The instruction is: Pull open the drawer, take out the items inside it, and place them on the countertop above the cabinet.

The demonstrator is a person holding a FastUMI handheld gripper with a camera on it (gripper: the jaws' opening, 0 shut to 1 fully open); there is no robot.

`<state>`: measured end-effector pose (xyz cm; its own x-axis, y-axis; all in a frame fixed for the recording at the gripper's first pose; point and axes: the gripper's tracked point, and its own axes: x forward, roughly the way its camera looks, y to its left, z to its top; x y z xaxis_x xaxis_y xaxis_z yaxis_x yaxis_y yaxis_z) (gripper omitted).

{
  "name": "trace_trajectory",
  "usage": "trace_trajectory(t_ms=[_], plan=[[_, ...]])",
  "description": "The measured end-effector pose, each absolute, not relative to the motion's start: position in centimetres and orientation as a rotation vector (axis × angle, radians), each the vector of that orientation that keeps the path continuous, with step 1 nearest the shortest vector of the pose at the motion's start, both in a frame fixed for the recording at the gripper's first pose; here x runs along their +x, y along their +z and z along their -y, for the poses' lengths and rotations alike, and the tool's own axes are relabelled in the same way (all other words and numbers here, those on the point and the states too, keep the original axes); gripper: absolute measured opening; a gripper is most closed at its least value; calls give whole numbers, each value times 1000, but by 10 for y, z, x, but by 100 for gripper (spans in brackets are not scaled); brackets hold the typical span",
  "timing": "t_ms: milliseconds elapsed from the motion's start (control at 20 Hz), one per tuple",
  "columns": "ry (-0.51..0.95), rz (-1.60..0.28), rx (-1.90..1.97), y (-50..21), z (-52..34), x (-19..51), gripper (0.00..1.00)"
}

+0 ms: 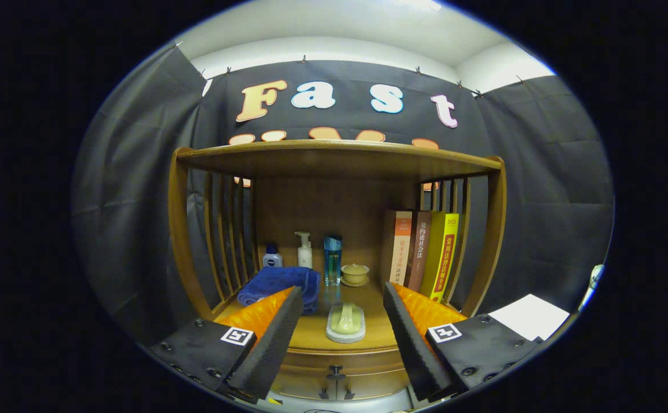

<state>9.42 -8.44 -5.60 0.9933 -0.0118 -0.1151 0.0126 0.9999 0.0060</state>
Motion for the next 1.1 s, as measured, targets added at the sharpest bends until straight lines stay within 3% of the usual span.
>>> trace_trajectory(t_ms=[1100], plan=[[19,-108,40,-55,71,91,95]])
